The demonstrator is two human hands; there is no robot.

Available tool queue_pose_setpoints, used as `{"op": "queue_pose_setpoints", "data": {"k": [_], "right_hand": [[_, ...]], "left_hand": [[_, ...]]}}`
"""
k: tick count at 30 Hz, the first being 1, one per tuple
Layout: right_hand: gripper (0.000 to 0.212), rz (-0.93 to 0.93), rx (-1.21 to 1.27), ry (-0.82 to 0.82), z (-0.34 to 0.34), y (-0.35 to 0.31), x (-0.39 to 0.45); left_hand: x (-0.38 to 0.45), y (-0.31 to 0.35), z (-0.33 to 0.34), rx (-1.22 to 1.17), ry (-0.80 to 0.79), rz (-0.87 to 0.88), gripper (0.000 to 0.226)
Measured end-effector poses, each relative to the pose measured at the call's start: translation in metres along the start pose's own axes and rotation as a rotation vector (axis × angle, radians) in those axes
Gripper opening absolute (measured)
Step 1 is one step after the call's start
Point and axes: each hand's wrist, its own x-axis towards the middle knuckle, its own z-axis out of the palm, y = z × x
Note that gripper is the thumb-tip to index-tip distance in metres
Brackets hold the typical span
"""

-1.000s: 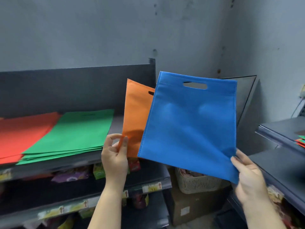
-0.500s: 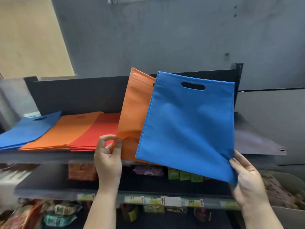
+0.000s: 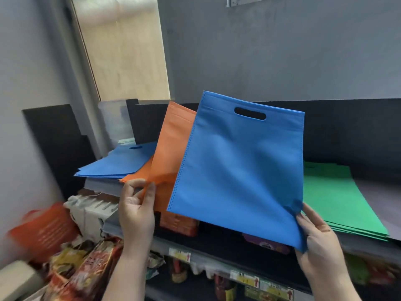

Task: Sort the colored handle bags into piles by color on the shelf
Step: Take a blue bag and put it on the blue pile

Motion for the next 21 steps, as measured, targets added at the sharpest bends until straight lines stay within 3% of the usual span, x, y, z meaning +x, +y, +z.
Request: {"op": "queue_pose_setpoints", "data": {"k": [3, 21], "right_hand": [[0.031, 0.030, -0.053, -0.027, 0.022, 0.015, 0.006], [0.033, -0.044, 0.030, -0.131, 0.145, 0.086, 0.122]], "left_hand": [[0.015, -0.005, -0.009, -0.002, 0.022, -0.018, 0.011], [0.134, -0.104, -0.019, 0.124, 0.079, -0.141, 0.010]]}}
